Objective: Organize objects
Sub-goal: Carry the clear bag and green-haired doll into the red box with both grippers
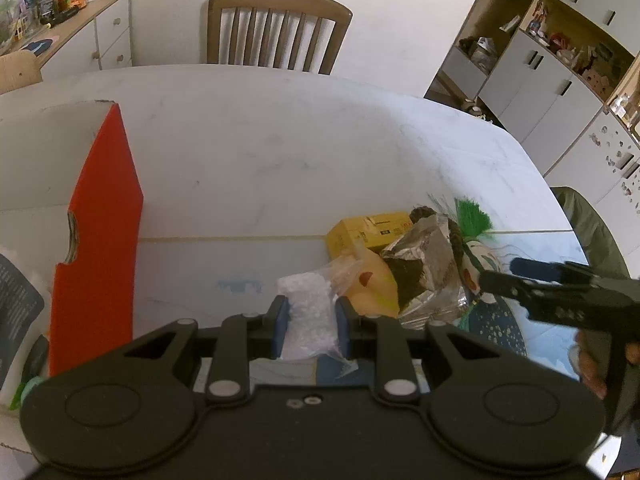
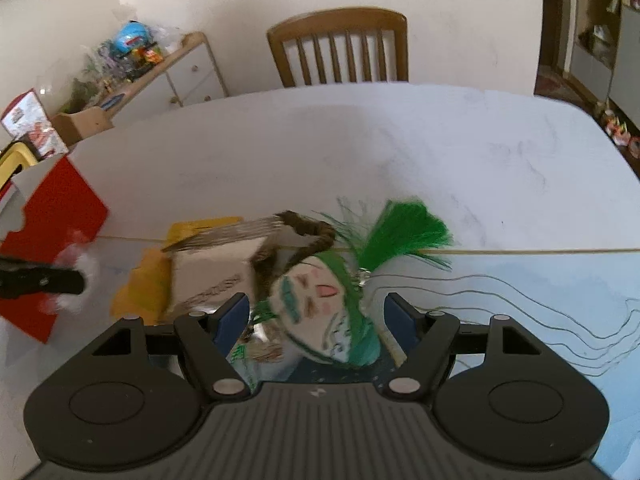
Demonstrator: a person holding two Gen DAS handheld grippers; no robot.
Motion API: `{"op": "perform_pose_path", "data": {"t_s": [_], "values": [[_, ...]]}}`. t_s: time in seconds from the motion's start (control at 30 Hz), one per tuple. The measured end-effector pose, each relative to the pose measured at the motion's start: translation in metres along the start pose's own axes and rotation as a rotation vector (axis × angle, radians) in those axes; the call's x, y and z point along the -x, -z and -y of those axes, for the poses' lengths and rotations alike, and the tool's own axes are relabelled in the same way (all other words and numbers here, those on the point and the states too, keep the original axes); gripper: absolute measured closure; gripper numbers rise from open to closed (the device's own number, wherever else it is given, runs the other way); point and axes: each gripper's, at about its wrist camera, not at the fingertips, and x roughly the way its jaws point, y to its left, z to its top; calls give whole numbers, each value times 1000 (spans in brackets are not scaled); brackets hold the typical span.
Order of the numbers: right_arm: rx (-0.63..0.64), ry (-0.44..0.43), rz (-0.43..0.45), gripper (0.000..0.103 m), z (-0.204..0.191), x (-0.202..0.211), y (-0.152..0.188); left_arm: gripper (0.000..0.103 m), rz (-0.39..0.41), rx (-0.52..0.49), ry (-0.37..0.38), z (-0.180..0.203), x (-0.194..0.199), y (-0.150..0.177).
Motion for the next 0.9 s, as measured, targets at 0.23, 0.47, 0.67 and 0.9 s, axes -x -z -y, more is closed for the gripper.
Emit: {"op": "perform_pose_path", "data": {"t_s": [0.23,0.47,0.67,0.9], "values": [[-68,-42,-26,29,15,-16,3,79,-8,3,-1,3,0,3],[-73,-60,-30,33,12,-17,5,79,-8,2,-6,5,2,5],[-53,-42,-27,45,4,-9,6,79,-5,-6,-3,9,6,6],[-47,-28,11,47,-5,18,6,79,5,-19,7,12,17,7]]}}
